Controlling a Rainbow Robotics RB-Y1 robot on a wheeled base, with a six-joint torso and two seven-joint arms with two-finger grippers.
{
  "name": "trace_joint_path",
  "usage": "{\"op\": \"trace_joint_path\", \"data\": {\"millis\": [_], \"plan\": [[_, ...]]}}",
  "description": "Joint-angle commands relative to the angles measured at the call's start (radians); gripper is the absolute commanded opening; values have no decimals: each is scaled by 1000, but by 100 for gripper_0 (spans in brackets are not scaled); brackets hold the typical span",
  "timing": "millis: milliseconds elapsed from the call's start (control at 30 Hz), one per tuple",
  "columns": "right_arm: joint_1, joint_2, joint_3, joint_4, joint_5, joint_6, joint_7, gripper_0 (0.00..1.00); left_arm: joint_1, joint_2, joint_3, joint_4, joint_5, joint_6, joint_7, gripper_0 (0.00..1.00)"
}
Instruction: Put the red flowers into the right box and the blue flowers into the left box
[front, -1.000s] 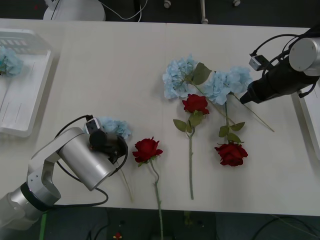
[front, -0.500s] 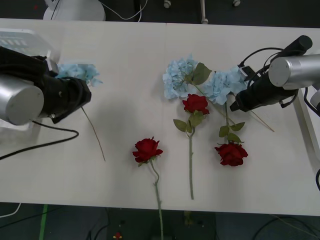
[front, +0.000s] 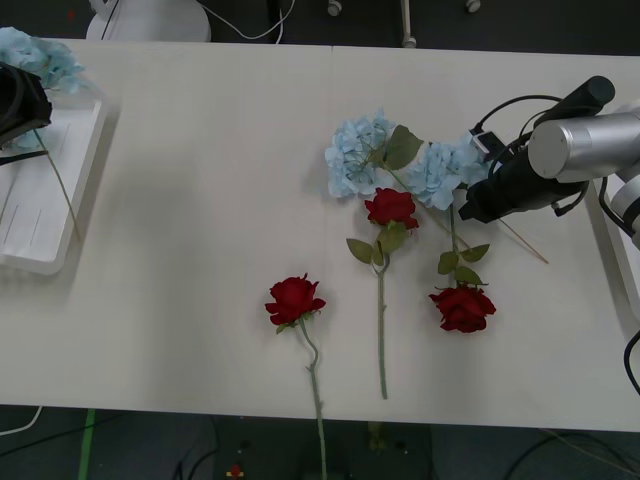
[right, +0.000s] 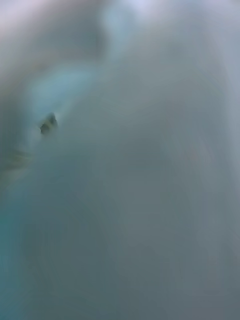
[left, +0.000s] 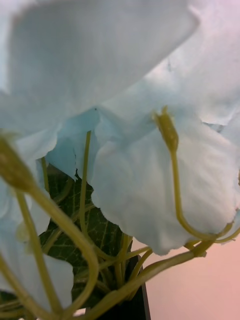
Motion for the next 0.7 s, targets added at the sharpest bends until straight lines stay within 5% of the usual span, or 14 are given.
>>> {"op": "trace_joint_path", "data": {"millis": [33, 133, 200, 300, 700], "plan": [[-52, 22, 21, 2, 15, -15, 33, 61, -101, 98, 64, 146, -50, -76, -68, 0], [-52, 22, 23, 2, 18, -15, 36, 39, -125, 123, 70, 226, -99, -117, -128, 0], [-52, 22, 21, 2, 21, -15, 37, 16, -142, 141, 70, 289, -142, -157, -152, 0], [-52, 22, 23, 2, 26, -18, 37, 0, -162, 167, 75, 364, -189, -211, -160, 0], [-73, -14, 0, 2, 6, 3, 51, 0, -173, 240, 84, 566, -266, -406, -198, 0]]}}
